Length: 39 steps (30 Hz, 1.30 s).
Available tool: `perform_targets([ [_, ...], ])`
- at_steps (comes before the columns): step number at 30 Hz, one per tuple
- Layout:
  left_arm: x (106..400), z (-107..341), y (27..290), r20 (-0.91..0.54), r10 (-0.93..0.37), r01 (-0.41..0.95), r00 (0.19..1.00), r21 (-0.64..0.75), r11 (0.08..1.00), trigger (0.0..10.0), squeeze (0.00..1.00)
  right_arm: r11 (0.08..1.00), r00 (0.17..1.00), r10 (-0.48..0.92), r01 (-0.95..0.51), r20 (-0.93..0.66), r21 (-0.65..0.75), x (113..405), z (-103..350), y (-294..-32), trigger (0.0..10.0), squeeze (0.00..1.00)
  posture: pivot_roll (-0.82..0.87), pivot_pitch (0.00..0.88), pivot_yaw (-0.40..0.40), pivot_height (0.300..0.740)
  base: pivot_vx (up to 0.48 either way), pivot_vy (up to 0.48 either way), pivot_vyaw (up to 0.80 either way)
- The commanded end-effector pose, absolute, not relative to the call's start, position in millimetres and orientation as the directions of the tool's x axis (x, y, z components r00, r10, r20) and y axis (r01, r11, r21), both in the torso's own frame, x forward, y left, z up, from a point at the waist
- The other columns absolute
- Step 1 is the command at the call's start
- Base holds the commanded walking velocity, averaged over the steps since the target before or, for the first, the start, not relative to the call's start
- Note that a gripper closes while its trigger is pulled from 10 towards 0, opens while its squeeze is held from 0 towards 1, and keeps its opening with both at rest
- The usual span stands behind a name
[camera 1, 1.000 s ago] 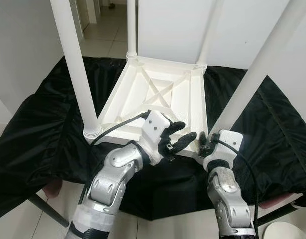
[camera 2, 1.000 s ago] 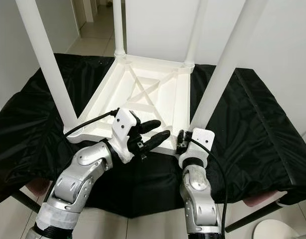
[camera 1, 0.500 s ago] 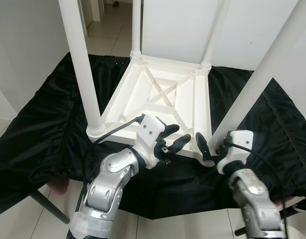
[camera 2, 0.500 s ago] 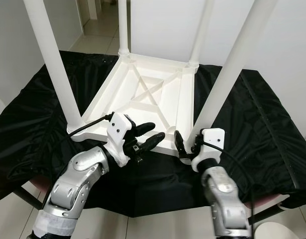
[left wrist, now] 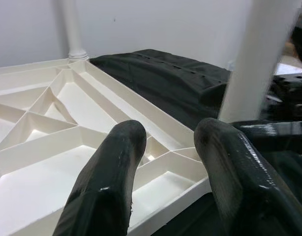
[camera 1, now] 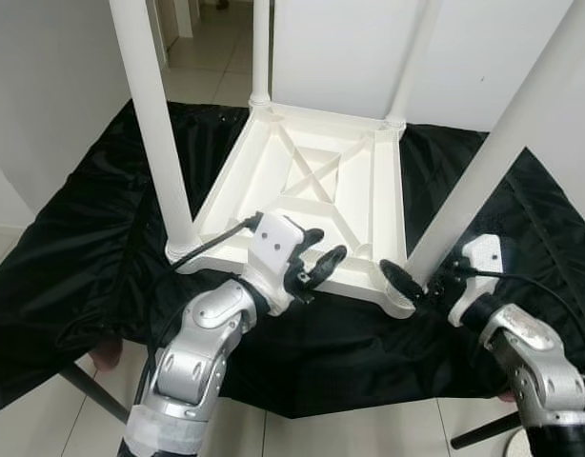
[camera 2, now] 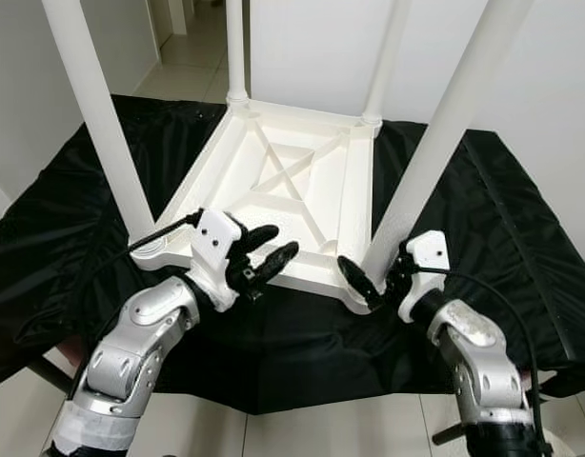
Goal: Building children table
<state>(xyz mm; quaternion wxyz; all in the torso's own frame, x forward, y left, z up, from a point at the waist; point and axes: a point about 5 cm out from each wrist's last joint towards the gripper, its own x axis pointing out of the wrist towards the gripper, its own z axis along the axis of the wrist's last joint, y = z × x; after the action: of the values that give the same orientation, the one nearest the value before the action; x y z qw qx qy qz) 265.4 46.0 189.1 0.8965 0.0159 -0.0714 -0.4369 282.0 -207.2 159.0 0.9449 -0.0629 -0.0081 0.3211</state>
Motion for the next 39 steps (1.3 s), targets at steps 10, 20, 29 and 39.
perform_targets([
  [10, 267.3, 195.4, 41.9, 0.112, -0.797, 0.789, 0.593, 0.116, 0.603, 10.0, 0.00, 0.686, 0.698, 0.708, -0.716, -0.111, -0.128, 293.4, 142.9, -197.3, 0.9, 0.00, 0.03, 0.040, 0.000, 0.740, 0.000, 0.000, 0.00],
  [20, 265.7, 191.6, 41.2, 0.103, -0.803, 0.794, 0.587, 0.122, 0.596, 10.0, 0.00, 0.691, 0.700, 0.705, -0.714, -0.110, -0.113, 288.0, 138.0, -203.1, 0.0, 0.00, 0.02, 0.037, -0.010, 0.740, 0.000, 0.000, 0.00],
  [29, 272.7, 194.2, 36.7, 0.125, -0.795, 0.788, 0.594, 0.105, 0.606, 10.0, 0.00, 0.817, 0.817, 0.576, -0.576, 0.016, 0.001, 279.8, 141.7, -188.0, 10.0, 0.00, 0.00, 0.006, -0.012, 0.740, 0.000, 0.000, 0.00],
  [39, 280.2, 195.3, 43.8, 0.132, -0.774, 0.768, 0.619, 0.104, 0.632, 10.0, 0.00, 0.963, 0.963, 0.268, -0.268, 0.024, -0.011, 276.3, 132.2, -178.1, 10.0, 0.00, -0.02, 0.001, -0.017, 0.740, 0.000, 0.000, 0.00],
])
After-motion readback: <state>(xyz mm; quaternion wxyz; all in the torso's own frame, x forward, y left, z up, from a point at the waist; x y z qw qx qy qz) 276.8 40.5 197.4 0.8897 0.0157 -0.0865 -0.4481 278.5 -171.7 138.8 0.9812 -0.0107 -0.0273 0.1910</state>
